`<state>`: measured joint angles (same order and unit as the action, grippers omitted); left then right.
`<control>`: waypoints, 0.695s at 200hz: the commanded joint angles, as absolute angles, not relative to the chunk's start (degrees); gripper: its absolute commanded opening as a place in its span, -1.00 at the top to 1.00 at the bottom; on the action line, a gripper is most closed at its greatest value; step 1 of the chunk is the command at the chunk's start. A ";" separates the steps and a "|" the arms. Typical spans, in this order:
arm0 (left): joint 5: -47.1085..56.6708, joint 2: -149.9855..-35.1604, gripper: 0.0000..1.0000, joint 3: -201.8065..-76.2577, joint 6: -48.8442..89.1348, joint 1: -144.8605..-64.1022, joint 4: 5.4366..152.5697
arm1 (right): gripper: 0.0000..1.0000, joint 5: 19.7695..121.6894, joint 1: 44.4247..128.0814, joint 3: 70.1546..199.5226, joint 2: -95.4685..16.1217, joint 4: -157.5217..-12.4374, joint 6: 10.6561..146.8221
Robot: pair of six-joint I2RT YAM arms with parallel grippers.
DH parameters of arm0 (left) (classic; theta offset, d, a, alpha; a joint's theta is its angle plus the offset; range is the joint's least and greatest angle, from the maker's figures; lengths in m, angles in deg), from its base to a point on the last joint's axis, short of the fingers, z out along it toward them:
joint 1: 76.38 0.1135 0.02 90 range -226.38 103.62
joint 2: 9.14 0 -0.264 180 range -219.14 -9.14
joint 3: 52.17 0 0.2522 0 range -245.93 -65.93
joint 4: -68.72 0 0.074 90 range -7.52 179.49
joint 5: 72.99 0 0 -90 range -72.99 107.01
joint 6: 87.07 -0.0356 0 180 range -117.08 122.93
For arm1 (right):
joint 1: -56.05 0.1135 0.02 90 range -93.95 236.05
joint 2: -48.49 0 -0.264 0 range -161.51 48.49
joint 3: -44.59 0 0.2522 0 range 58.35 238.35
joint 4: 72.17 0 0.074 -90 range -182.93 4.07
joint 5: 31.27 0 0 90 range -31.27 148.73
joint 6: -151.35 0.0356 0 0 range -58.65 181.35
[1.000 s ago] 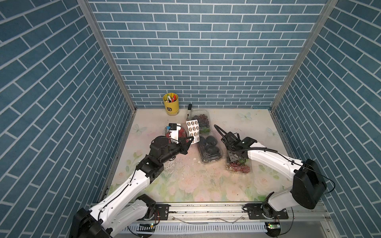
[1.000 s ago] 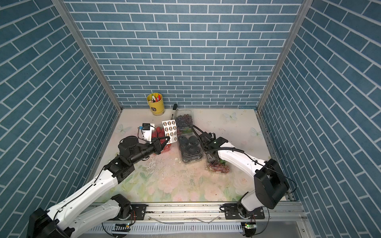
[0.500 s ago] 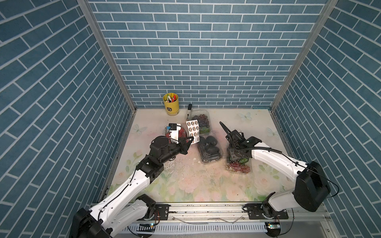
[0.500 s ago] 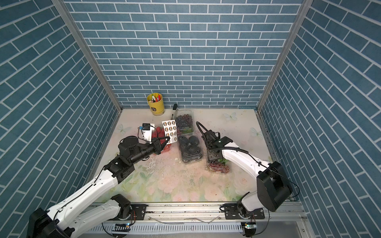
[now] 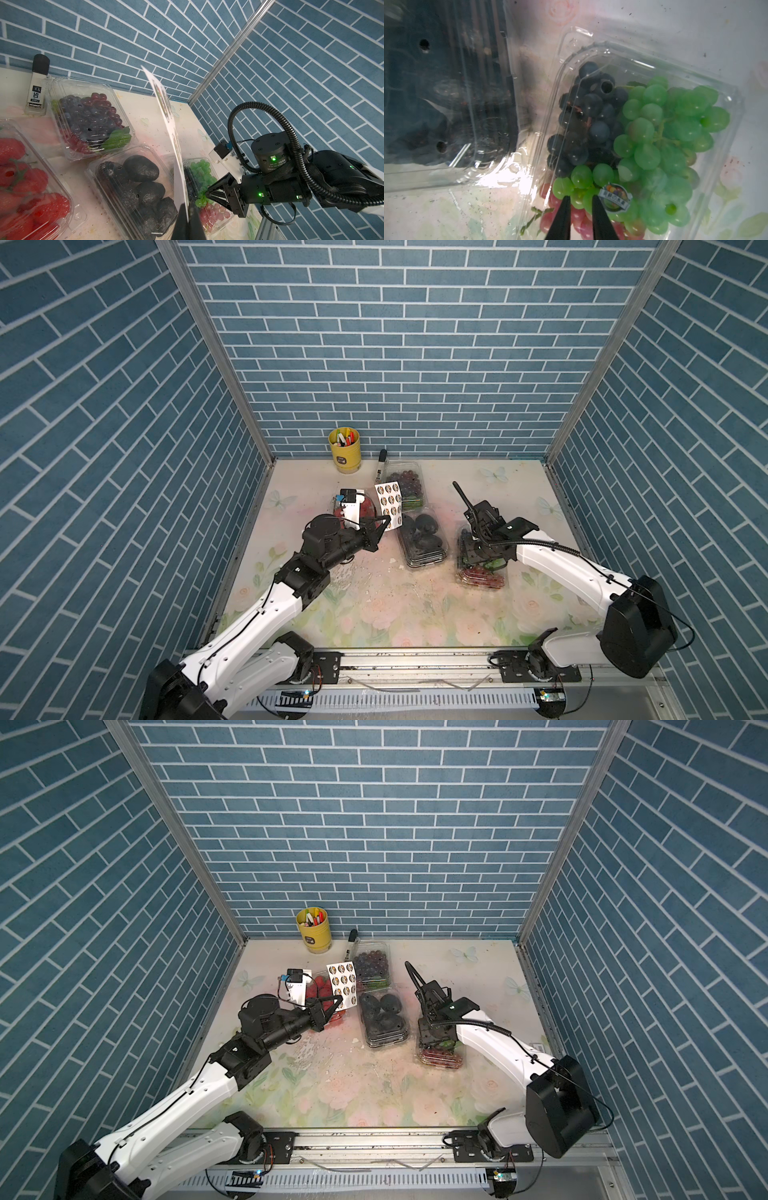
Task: Label fruit boxes
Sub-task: Stick the label on the fruit box.
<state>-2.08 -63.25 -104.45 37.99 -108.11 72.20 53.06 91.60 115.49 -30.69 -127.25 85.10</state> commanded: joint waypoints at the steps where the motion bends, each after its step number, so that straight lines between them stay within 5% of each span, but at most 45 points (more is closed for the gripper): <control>1: -1.83 -63.28 1.00 -104.42 37.23 -107.69 72.62 | 0.58 56.28 91.16 114.17 -29.06 -127.04 86.58; 39: -1.92 -62.93 1.00 -104.42 37.20 -107.67 72.82 | 0.63 53.27 90.22 113.84 -25.82 -127.21 87.22; 90: -2.01 -62.97 1.00 -104.48 37.25 -107.68 72.64 | 1.00 51.36 87.07 112.65 -24.06 -127.21 88.25; 139: -1.98 -63.03 1.00 -104.62 37.19 -107.61 72.78 | 1.00 53.02 85.60 112.40 -26.01 -126.19 87.73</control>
